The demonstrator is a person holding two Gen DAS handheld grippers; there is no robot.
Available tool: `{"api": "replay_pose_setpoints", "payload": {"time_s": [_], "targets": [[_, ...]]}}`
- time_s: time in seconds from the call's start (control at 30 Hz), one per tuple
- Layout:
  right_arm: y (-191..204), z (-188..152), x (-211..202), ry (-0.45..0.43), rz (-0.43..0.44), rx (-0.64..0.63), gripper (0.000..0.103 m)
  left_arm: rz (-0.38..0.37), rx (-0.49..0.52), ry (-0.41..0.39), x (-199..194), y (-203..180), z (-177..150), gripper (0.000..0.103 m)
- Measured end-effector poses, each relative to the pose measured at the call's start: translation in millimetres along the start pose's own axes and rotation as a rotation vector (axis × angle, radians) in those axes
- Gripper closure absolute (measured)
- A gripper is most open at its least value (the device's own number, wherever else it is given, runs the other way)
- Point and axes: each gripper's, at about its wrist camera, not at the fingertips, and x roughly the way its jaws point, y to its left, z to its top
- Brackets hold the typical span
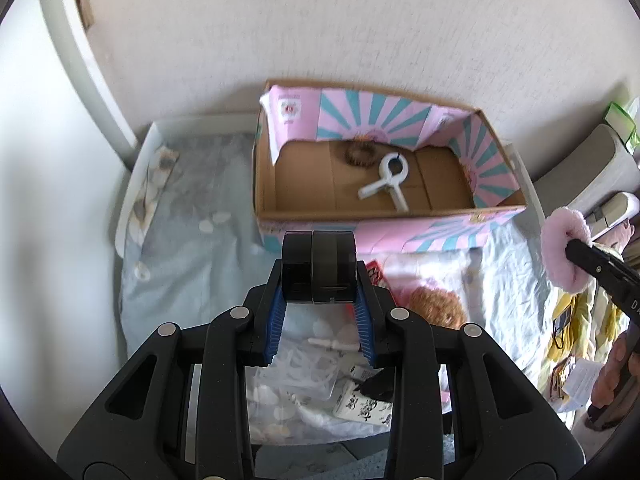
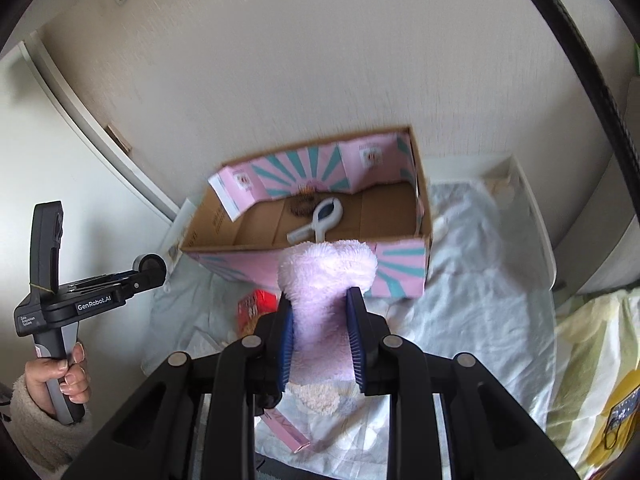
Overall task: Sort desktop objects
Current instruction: 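Lift the jar and pink plush over the box with both tools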
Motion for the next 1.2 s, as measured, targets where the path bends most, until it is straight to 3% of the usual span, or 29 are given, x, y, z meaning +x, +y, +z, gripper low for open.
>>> {"api": "replay_pose_setpoints", "payload": {"time_s": [0.33,0.63,0.93,1.2], "targets": [[6,56,5,-0.06,-0.031,-0.045,0.08,-0.026,0.067,-0.034,10,-18,53,0.075],[1,91,65,0.023,-0.061,0.014,0.08,-0.005,0.087,0.024,65,-28,98,0.075],[-10,95,122,0.127,-0.093,0.04,0.08,0.027,0.161,0.085,118,-41,107,0.075],[-18,93,165,0.214,-0.112,0.032,0.08,0.02,0.152,0.167,162,-36,100,0.075]]}}
